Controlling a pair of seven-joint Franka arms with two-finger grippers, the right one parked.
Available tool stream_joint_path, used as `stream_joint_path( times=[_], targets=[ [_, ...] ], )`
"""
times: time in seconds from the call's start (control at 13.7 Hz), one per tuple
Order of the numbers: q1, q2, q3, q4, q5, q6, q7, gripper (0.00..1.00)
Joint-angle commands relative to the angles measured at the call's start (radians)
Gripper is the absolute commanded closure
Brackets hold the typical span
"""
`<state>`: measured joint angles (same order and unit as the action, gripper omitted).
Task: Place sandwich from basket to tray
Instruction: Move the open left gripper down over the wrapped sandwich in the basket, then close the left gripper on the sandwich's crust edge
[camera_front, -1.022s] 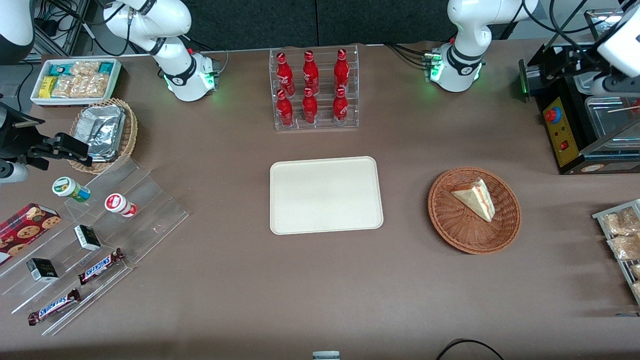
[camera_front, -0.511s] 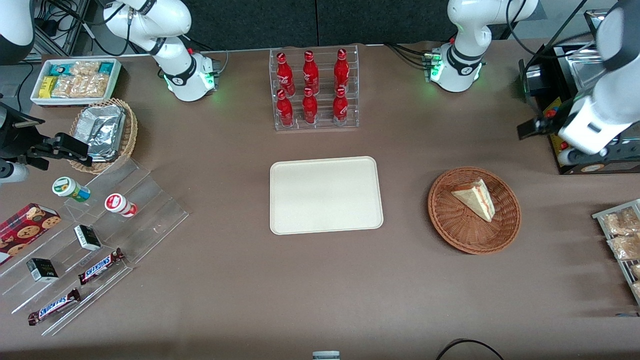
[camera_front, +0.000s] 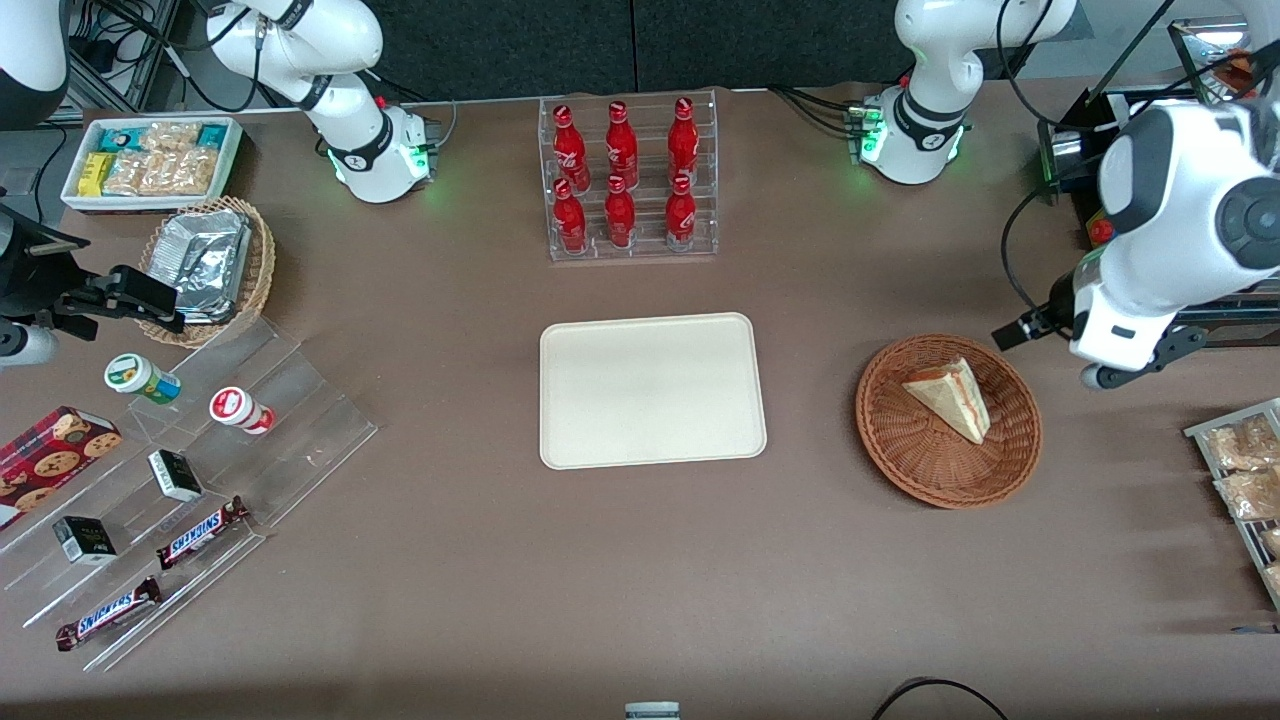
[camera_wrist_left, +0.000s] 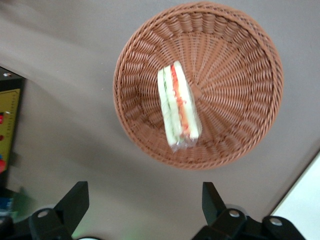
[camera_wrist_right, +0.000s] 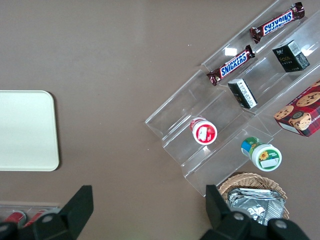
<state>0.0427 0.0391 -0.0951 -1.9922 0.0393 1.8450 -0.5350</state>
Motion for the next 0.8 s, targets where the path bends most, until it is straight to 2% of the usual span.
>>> stream_joint_path(
  times=[0.0, 0.36, 0.73],
  targets=[
    [0.002, 0.051, -0.003, 0.0, -0.001, 0.078, -0.089, 0.0],
    [0.0, 0.117, -0.003, -0.06, -0.001, 0.251, -0.199, 0.0],
    [-0.01, 0.165, -0.003, -0.092, 0.001, 0.338, -0.296, 0.0]
  ],
)
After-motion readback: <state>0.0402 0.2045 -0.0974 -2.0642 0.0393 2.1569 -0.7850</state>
